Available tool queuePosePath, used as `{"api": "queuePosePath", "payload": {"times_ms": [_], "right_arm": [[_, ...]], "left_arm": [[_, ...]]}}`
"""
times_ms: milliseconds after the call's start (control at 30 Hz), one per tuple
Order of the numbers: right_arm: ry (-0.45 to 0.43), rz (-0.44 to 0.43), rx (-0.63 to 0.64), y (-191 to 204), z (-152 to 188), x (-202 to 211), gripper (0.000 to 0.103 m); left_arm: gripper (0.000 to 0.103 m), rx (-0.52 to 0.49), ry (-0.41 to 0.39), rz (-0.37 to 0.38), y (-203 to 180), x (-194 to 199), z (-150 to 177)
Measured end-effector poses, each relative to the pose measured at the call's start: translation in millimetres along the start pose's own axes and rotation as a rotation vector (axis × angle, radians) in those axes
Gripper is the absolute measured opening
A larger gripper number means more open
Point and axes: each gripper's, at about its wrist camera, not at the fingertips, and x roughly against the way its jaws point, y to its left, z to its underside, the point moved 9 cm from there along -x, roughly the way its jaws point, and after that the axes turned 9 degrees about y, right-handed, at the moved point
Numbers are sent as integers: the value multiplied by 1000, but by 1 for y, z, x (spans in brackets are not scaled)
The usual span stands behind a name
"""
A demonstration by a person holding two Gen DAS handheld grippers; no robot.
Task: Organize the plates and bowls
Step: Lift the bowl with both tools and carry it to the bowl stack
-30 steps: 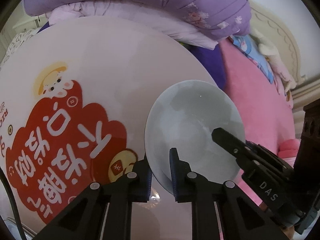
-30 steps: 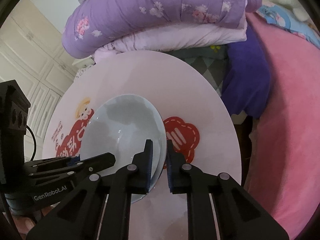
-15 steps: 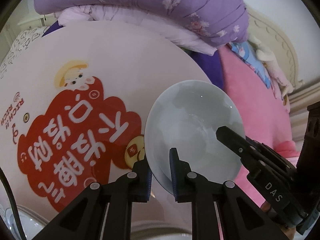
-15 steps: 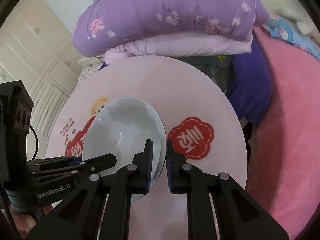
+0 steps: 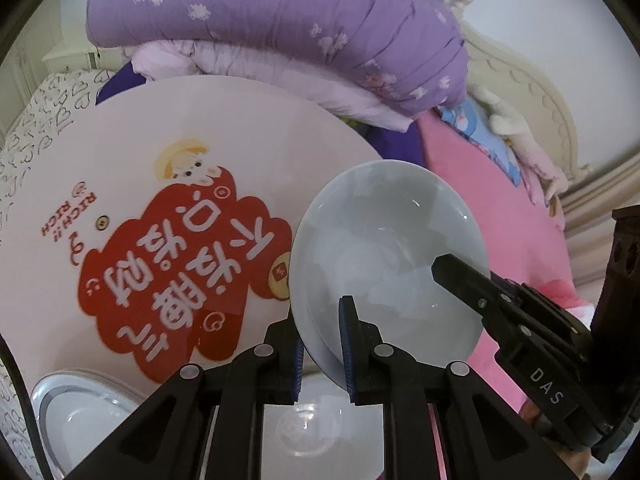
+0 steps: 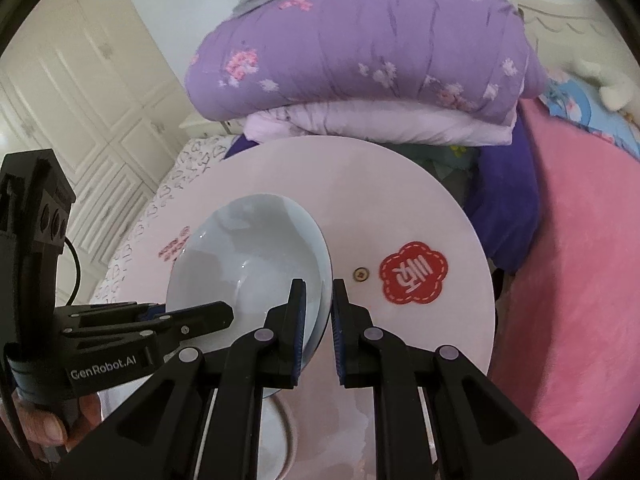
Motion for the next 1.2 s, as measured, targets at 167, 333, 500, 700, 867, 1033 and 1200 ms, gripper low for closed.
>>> {"api": "queuePosePath", "payload": {"times_ms": [167, 333, 500, 700, 867, 1033, 1200], "right_arm": [[-12, -19, 21, 17, 11, 11, 12], [-19, -34, 50, 33, 26, 20, 12], [-15, -31, 75, 46, 41, 24, 12], [20, -28, 85, 49, 63, 15, 12], [27, -30, 79, 47, 75, 17, 12], [40, -30, 80, 46, 85, 18, 12], [64, -32, 86, 45, 95, 14, 12]], "left_arm": [[12, -7, -32, 1, 6, 28, 21], [12, -10, -49, 9, 14, 48, 44], [12, -9, -43, 8, 21, 55, 67], [12, -8, -16, -9, 23, 52, 89], [12, -27, 11, -14, 16, 47, 102], [12, -49, 29, -25, 10, 41, 112], [13, -77, 52, -49, 8, 34, 124]]}}
